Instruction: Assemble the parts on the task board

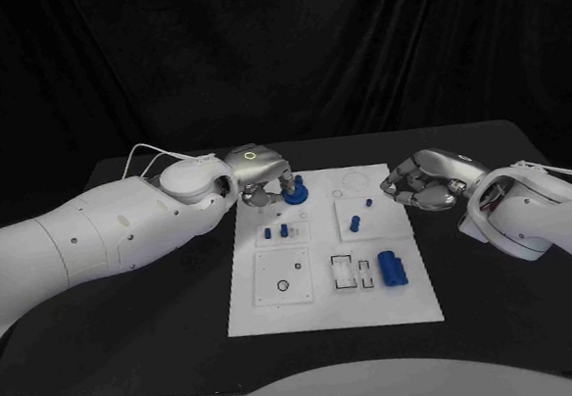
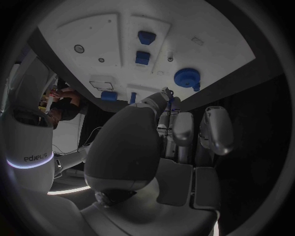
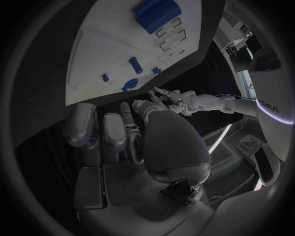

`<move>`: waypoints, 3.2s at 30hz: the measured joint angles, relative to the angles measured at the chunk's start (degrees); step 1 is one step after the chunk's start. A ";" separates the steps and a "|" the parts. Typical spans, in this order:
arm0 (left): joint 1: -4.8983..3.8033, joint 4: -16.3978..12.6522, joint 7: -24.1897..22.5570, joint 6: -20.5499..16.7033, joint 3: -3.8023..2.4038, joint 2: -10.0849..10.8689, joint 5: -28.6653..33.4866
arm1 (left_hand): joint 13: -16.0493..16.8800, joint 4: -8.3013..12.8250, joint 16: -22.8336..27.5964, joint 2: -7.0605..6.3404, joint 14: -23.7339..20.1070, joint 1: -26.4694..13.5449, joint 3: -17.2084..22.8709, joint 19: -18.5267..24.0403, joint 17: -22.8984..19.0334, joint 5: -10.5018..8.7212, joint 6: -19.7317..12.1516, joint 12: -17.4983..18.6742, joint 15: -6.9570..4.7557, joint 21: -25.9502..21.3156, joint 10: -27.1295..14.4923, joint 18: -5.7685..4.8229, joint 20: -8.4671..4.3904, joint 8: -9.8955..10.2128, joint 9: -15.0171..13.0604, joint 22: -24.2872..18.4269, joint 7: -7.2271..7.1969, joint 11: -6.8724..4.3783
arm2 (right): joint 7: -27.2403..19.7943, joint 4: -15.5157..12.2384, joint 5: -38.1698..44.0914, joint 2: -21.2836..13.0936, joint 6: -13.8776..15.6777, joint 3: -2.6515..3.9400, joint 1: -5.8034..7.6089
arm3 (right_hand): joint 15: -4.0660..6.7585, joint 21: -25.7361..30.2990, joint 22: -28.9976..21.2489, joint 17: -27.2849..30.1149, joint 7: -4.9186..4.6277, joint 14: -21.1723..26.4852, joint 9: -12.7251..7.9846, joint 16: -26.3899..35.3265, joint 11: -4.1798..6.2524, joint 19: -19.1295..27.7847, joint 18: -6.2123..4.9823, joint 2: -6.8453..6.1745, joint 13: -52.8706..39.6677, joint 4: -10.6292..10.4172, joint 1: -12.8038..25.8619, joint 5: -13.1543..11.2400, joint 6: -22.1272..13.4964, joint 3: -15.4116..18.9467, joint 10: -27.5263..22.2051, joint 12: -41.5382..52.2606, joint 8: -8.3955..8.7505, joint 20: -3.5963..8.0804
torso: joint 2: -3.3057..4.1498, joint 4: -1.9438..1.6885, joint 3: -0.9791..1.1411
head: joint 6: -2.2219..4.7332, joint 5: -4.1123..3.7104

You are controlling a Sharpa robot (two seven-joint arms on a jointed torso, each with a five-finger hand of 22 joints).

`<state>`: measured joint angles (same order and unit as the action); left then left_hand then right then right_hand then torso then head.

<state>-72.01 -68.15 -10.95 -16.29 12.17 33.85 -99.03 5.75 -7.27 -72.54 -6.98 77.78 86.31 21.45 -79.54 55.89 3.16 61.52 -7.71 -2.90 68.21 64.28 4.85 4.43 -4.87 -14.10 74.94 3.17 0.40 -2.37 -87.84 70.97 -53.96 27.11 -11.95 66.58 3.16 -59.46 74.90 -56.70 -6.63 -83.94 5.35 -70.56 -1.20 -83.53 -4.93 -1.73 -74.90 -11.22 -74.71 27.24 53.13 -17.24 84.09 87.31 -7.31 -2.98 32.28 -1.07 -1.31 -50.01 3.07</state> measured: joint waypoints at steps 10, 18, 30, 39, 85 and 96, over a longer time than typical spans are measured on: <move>0.23 1.14 -0.29 1.99 0.02 0.70 -0.01 | 0.00 -0.25 0.25 -0.22 -0.08 -0.22 0.25 0.14 -0.35 0.00 0.00 0.23 -0.08 -0.35 0.00 0.00 0.14 0.22 0.01 0.00 0.00 0.00 | 0.01 0.10 -0.03 0.20 -0.15 0.01 0.00 | 0.00 0.00 0.05 0.11 0.00 0.00 0.00 0.00 0.00 0.00 0.00 0.00 -0.03 0.00 0.00 0.00 0.00 0.00 0.00 0.00 0.00 0.00 | 0.03 0.04 0.01 | 0.00 0.26; 1.89 2.76 -0.29 2.83 0.07 0.35 -0.02 | 0.00 -0.32 0.49 -0.22 -0.10 -0.22 0.31 0.21 -0.48 0.00 0.00 0.23 -0.10 -0.35 0.19 0.00 0.19 0.22 0.01 -0.01 0.00 -0.19 | 0.01 0.24 -0.04 0.39 -0.23 -0.01 0.00 | 0.00 0.00 0.04 0.12 0.00 0.00 0.00 0.00 0.00 0.00 0.00 0.00 -0.04 0.00 0.00 0.00 0.00 0.00 0.00 0.00 0.00 0.00 | 0.17 0.02 0.00 | 0.00 0.24; 3.56 5.22 -0.17 2.82 0.04 -1.43 -0.02 | 0.18 -0.32 0.49 -0.46 -0.50 0.01 0.31 0.40 -0.56 0.23 0.00 0.23 -0.07 -0.35 0.67 -0.01 -0.01 0.22 0.00 -0.01 0.00 -0.12 | -0.02 0.33 -0.06 0.43 -0.26 0.00 0.00 | 0.00 0.00 0.03 0.11 0.00 0.00 0.00 0.00 0.00 0.00 0.00 0.00 -0.03 0.00 0.00 0.00 0.00 0.00 0.00 0.00 0.00 0.00 | 0.15 -0.01 -0.01 | 0.00 0.16; 4.20 5.88 0.20 1.64 0.06 -1.81 -0.03 | 0.36 -0.32 0.49 -0.46 -0.50 0.01 0.31 0.40 -0.43 0.23 0.00 0.23 -0.07 -0.35 1.09 -0.01 -0.01 0.22 0.00 -0.02 0.01 -0.13 | -0.02 0.36 -0.06 0.37 -0.27 0.01 0.00 | 0.00 0.00 0.03 0.11 0.00 0.00 0.00 0.00 0.00 0.00 0.00 0.00 -0.03 0.00 0.00 0.00 0.00 0.00 0.00 0.00 0.00 0.00 | 0.12 0.02 -0.01 | 0.00 0.19; 4.36 5.08 2.51 -0.57 0.05 -1.97 -0.04 | 0.67 -0.15 0.48 -0.98 -0.50 0.53 0.47 0.40 -0.84 0.68 0.00 0.25 -0.07 -0.42 2.03 -0.01 0.00 0.22 0.10 -0.03 0.01 0.00 | -0.02 0.69 -0.09 0.80 -0.47 0.00 -0.16 | 0.00 0.00 0.01 0.22 0.00 0.00 0.00 0.00 0.00 0.00 0.00 0.00 -0.01 0.33 0.00 0.00 0.00 -0.01 0.00 0.00 0.00 0.00 | 0.14 0.07 0.01 | 0.00 0.34; 4.54 5.56 2.62 0.32 0.06 -2.36 -0.05 | 0.66 -0.15 0.70 -0.98 -0.50 0.53 0.47 0.40 -0.98 0.67 0.00 0.24 -0.07 -0.43 2.03 -0.01 0.00 0.43 0.15 -0.03 0.01 0.01 | -0.02 0.70 -0.09 0.77 -0.54 0.00 -0.17 | 0.00 0.24 0.00 0.21 0.00 0.00 0.00 0.00 0.00 0.00 0.00 0.00 0.00 0.33 0.00 0.00 0.00 0.00 0.00 0.00 0.00 0.00 | 0.13 0.06 0.01 | 0.00 0.14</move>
<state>-67.47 -62.58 -8.33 -15.98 12.23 31.49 -99.08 6.41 -7.42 -71.84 -7.97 77.28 86.84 21.92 -79.14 54.91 3.84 61.52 -7.46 -2.97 67.78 66.31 4.84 4.42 -4.44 -13.95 74.91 3.18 0.40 -2.39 -87.14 70.89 -53.19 26.56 -11.95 66.41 3.16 -59.22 74.90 -56.48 -6.63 -83.94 5.35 -70.56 -1.20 -83.53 -4.93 -1.73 -74.91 -10.89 -74.71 27.24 53.13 -17.24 84.09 87.32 -7.31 -2.98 32.40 -1.01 -1.30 -50.01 3.20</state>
